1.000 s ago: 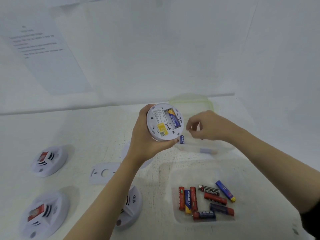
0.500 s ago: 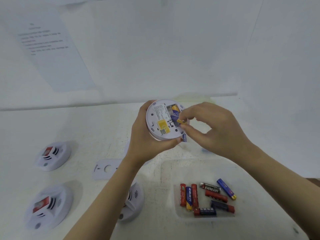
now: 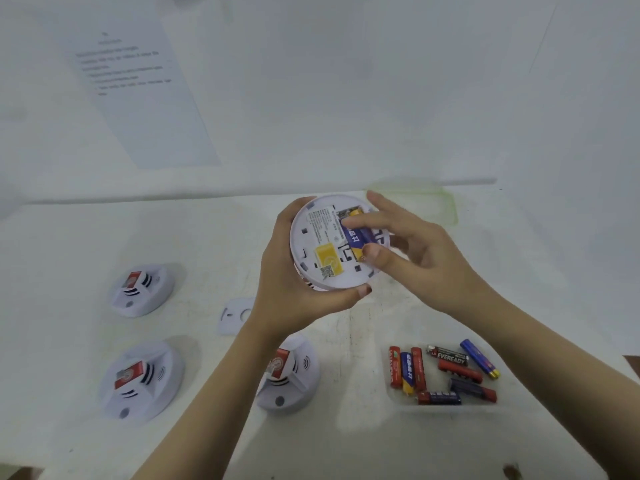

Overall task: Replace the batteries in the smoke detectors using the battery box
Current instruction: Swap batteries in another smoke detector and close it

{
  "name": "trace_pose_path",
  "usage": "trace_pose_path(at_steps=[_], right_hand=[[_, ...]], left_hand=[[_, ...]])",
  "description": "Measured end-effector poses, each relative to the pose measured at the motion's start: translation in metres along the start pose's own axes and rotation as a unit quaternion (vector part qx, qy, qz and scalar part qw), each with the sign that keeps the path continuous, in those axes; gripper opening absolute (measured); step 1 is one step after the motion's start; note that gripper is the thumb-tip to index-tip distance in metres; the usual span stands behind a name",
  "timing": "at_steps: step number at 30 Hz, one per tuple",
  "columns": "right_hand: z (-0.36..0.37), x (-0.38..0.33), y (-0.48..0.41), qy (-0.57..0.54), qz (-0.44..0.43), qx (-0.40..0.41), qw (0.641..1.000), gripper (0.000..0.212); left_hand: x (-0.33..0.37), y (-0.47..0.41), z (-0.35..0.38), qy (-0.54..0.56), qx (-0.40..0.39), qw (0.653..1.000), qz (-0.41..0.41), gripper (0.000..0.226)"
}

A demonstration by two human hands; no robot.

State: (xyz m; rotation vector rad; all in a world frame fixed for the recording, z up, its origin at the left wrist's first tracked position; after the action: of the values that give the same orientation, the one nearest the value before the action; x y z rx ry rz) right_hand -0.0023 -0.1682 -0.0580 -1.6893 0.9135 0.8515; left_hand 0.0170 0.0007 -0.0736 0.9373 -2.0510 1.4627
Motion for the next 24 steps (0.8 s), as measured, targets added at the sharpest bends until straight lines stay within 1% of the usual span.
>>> trace_pose_path(at_steps=[1,3,6,17,19,22,24], right_hand=[[0.006,-0.002,-0.001,-0.056,0.009,-0.016,0.998,0.034],[0.017,-0.010,-0.002,-0.128,0.022,-0.029,0.991,0.040],[0.034,-0.017,-0.003,-0.168,0.051,-0.020,0.984,0.050],[0.099,-0.021,-0.016,-0.167,0.093,0.014,0.982,0.054],[0.111,-0.019,-0.020,-0.171,0.103,0.010,0.980,0.054],[0.129,-0.017,-0.026,-0.143,0.106,-0.014,0.984,0.051],[0.141,-0.015,-0.031,-0.168,0.116,-0.017,0.979,0.047]], left_hand=[[0.001,0.001,-0.006,-0.002,0.000,1.000,0.003,0.089],[0.003,0.003,-0.017,-0.009,0.004,1.000,0.006,0.090],[0.004,0.007,-0.032,-0.014,0.008,1.000,0.006,0.090],[-0.011,0.026,-0.090,-0.021,0.012,0.999,-0.039,0.092],[-0.017,0.029,-0.101,-0.018,0.007,0.999,-0.044,0.092],[-0.029,0.034,-0.116,0.001,-0.001,0.999,-0.054,0.090],[-0.037,0.039,-0.125,0.006,0.000,0.998,-0.064,0.090]])
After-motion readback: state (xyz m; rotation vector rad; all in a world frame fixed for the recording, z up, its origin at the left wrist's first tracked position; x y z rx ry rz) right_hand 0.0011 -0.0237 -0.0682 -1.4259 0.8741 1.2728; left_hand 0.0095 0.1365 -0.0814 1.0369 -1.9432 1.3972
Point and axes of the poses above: each hand's wrist, its own y-axis away from the middle knuckle, its own z-axis out of the palm, x = y × z, the point moved 3 cm from there along -y, towards the middle knuckle, and after that the axes turned 3 degrees about x, right-handed, at the moved point
